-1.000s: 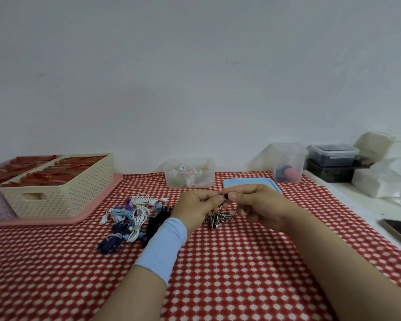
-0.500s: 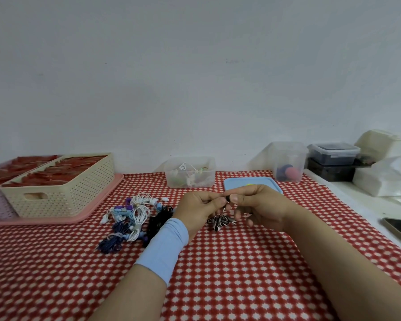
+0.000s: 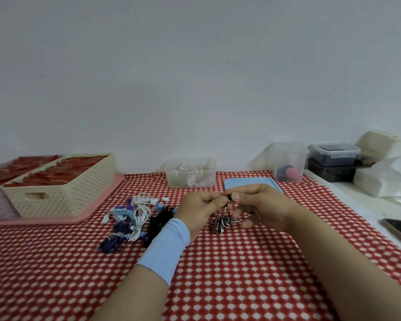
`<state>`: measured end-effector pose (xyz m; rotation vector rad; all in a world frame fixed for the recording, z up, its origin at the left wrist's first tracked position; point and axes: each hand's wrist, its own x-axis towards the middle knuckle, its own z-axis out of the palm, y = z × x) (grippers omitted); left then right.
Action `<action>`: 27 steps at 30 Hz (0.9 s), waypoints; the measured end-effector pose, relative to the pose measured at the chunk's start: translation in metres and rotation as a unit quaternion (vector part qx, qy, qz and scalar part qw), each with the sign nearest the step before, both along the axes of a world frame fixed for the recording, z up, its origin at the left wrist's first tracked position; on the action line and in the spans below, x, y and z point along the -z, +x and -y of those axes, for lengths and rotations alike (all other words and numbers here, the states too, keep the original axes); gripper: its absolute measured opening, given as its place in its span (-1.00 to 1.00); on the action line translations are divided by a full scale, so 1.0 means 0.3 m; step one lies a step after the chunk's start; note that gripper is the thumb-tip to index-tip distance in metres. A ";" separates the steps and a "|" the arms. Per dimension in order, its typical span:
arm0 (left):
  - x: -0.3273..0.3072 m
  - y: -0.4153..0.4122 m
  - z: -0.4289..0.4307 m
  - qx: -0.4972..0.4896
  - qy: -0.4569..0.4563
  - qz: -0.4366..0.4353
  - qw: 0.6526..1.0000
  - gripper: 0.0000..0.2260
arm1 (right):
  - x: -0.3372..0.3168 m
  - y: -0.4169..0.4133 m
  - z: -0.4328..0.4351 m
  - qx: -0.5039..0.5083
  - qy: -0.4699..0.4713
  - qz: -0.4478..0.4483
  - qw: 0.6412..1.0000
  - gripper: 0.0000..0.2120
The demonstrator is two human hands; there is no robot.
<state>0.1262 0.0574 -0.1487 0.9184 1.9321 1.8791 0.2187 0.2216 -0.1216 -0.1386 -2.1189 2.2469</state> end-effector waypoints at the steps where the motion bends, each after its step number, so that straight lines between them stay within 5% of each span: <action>1: 0.000 -0.001 0.000 -0.002 -0.002 -0.004 1.000 -0.90 | 0.001 0.000 0.000 0.001 0.004 0.000 1.000 -0.80; 20: -0.007 0.007 -0.017 -0.041 -0.023 -0.045 0.998 -0.90 | 0.003 0.005 -0.007 0.049 0.016 0.020 0.998 -0.87; 27: -0.011 0.006 -0.026 -0.054 -0.007 0.038 0.998 -0.90 | -0.014 0.000 0.029 0.122 0.160 -0.095 0.975 -0.90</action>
